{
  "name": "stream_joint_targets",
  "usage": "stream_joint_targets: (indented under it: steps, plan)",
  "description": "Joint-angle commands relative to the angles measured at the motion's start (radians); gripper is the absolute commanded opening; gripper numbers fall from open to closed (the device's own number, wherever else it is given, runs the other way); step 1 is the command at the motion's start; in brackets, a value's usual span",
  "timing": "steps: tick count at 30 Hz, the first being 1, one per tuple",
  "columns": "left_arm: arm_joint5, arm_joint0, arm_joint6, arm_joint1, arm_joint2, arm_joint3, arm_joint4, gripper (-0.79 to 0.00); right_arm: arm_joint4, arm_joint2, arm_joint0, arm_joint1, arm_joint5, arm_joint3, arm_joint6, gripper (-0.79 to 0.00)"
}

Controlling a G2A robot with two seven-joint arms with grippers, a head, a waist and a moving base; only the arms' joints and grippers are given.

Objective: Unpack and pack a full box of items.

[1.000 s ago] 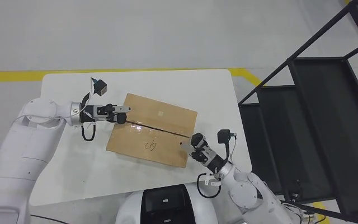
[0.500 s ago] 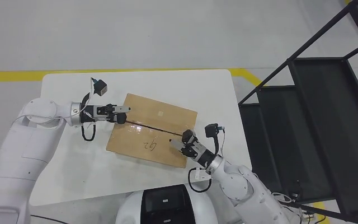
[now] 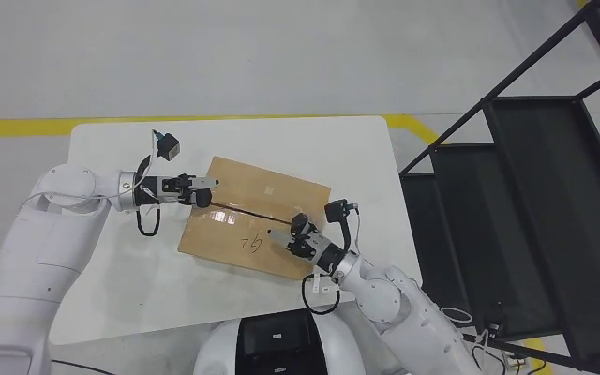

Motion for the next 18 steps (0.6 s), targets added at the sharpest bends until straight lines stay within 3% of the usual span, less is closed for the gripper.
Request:
stream_joint_targets:
  steps: [1, 18]
  plan:
    - [0.0, 0.0, 0.0, 0.0, 0.0, 0.0, 0.0, 0.0, 0.003, -0.009, 0.017, -0.003, 0.004, 0.01, 0.001, 0.0]
    - [0.004, 0.011, 0.026, 0.0, 0.001, -0.014, 0.008, 0.0, 0.027, -0.112, 0.148, -0.031, 0.03, 0.078, 0.055, 0.0]
